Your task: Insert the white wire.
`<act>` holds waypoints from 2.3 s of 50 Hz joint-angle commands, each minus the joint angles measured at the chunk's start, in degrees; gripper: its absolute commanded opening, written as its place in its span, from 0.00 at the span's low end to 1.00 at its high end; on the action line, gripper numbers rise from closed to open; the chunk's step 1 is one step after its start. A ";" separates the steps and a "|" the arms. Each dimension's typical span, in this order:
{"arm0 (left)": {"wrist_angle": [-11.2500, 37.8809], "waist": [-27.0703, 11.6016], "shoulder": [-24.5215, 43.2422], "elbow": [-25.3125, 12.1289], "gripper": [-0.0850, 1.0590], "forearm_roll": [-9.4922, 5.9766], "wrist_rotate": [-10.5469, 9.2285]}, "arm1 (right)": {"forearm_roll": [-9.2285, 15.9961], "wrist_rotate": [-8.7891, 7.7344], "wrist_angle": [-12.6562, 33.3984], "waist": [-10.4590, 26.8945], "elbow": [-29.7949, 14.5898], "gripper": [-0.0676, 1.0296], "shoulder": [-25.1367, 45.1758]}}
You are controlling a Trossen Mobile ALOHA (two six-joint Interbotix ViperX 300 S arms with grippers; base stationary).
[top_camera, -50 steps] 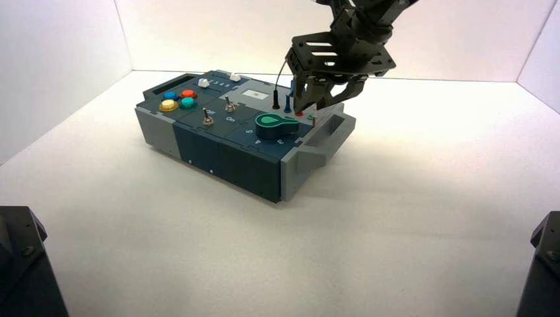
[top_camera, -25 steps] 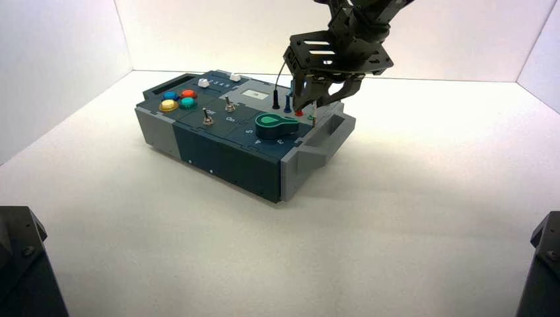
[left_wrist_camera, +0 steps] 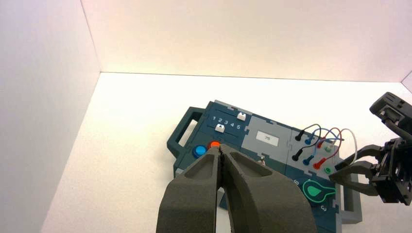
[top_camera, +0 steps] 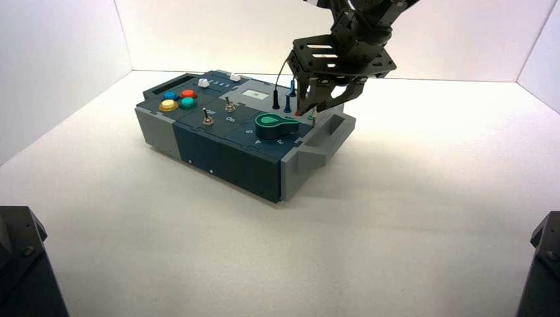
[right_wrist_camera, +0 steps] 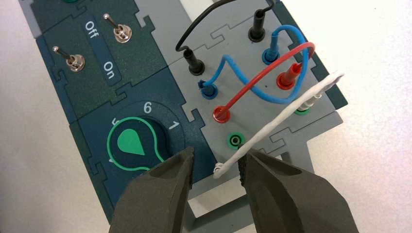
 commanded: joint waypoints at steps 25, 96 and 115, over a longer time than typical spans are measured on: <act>-0.88 0.88 0.26 -0.62 0.05 0.09 0.09 | -0.09 0.35 2.64 -1.32 -2.46 0.05 1.32; -0.97 1.93 0.18 -0.62 0.05 0.00 0.09 | -3.43 0.18 -0.97 -2.02 -3.87 0.03 0.00; -0.97 1.93 0.18 -0.62 0.05 0.09 0.09 | -3.43 0.35 -0.26 -1.93 -4.22 0.03 0.44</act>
